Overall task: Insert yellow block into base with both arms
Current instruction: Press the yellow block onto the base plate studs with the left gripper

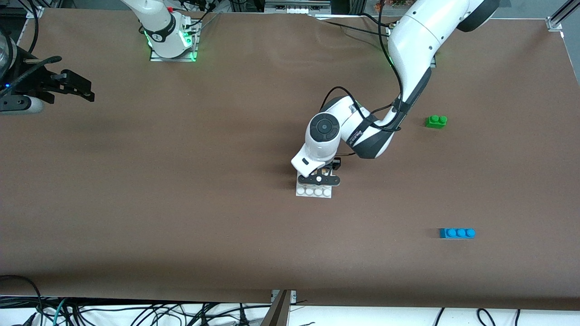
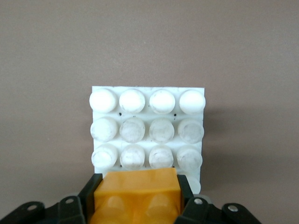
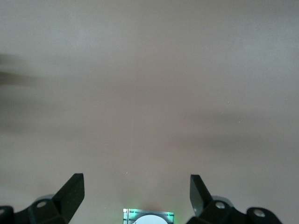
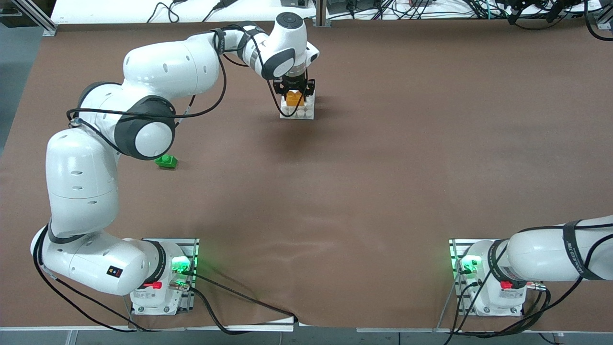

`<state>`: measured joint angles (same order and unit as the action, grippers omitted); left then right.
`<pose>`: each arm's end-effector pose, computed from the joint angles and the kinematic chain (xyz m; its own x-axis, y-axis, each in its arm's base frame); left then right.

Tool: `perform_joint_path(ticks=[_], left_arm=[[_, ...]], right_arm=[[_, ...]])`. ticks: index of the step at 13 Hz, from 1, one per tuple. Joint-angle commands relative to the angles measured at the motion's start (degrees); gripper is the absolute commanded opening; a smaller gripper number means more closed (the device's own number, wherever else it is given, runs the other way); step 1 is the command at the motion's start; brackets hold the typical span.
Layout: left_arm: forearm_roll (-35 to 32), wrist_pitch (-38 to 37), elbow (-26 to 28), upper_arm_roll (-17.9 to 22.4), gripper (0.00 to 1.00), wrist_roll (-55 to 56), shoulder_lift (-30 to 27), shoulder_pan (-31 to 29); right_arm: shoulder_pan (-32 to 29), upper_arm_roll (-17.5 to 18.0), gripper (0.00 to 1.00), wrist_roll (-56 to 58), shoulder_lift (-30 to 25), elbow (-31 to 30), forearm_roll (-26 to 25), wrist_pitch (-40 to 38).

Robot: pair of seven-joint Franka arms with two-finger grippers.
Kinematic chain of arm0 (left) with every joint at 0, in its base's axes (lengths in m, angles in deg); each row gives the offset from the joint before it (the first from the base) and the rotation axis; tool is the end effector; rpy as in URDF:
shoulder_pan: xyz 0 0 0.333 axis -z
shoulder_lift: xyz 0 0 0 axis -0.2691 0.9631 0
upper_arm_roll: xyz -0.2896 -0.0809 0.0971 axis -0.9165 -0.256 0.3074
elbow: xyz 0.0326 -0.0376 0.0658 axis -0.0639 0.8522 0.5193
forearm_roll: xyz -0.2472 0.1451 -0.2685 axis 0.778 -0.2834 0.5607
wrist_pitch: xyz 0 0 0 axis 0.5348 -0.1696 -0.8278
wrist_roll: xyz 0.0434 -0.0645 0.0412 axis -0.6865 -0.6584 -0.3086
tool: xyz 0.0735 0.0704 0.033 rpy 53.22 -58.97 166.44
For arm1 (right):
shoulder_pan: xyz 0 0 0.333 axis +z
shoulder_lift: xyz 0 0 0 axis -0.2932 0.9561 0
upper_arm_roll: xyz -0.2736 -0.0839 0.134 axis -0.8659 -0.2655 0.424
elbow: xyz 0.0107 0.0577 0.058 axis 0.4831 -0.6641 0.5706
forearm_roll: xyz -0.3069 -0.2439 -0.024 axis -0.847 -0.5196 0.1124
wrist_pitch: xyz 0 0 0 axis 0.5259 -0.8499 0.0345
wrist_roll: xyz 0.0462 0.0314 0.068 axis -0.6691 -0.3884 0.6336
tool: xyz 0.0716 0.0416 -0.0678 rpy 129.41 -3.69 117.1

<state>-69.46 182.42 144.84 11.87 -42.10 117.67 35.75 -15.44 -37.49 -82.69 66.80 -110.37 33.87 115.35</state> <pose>0.5792 -0.4279 0.2350 0.9994 -0.0203 -0.0281 -0.0203 -0.9998 0.0010 0.5497 0.0320 0.6187 0.9918 0.0566 -0.1145 0.0553 -0.9984 -0.0151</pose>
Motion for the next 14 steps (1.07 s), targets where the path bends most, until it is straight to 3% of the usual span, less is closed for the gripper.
perform_joint_path(ticks=[1, 14], left_arm=[[-1.34, 2.5, -2.16, 0.46, 0.08, 0.7, 2.5, 0.25], [-2.04, 3.56, -1.89, 0.64, 0.09, 0.26, 3.9, 0.34]], right_arm=[[-0.38, 0.45, 1.0, -0.33, 0.39, 1.2, -0.2, -0.46], [-0.38, 0.37, 1.0, -0.33, 0.39, 1.2, -0.2, -0.46]])
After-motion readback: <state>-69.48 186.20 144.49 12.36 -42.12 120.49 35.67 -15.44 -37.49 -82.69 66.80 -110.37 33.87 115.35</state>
